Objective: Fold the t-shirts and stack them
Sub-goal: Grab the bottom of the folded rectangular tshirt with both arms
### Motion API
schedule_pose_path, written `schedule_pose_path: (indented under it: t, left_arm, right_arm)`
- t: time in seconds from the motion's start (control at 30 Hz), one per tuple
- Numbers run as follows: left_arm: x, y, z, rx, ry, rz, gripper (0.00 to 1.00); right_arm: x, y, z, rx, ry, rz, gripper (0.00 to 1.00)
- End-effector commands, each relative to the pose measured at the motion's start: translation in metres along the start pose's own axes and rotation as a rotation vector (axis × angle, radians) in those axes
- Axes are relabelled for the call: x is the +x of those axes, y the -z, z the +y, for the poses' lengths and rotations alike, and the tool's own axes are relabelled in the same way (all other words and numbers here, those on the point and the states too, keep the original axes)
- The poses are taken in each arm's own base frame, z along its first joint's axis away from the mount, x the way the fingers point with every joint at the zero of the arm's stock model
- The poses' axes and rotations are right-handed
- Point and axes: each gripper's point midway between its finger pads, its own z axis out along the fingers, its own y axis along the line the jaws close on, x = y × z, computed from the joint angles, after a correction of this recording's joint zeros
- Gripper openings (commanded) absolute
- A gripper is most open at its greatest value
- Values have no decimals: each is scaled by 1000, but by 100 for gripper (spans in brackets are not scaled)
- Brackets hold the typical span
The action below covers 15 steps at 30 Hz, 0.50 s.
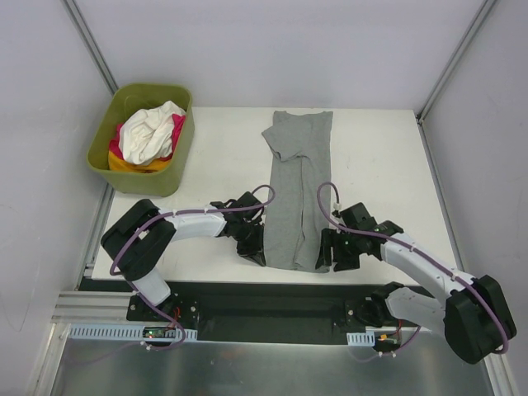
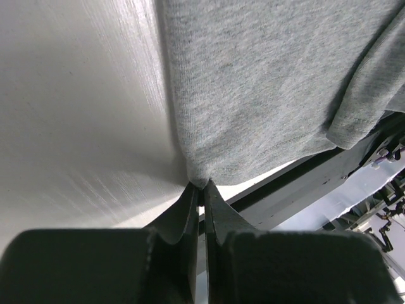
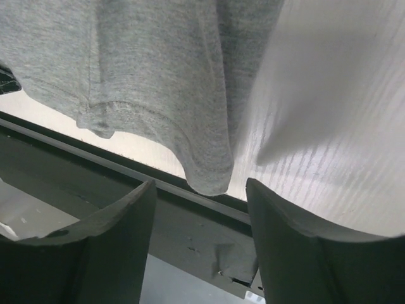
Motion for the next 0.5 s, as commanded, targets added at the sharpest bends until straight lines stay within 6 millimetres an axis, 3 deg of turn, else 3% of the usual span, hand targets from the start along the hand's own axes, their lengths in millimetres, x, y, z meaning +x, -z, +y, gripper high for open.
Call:
schedule_pose_path:
  t: [0.0,0.13,0.17,0.2,0.47]
  left_arm:
    - [-4,2,1,-18,-23,-23,0]
    - [-1,4,2,-15,-13,-24,0]
    - [1,4,3,-17,-9,-22,0]
    - [3,7,1,-5,-13,-22,0]
    - [46,32,-3,97,3,13,0]
  right_arm:
    - [2,-11,4,-18,-23,7,56]
    - [8,-16,-4,18,-36,22,23]
    - [9,-17,-4,17,-34,22,7]
    - [12,-16,-4,18,-36,27,1]
    - [49,0,32,-155,75,82,1]
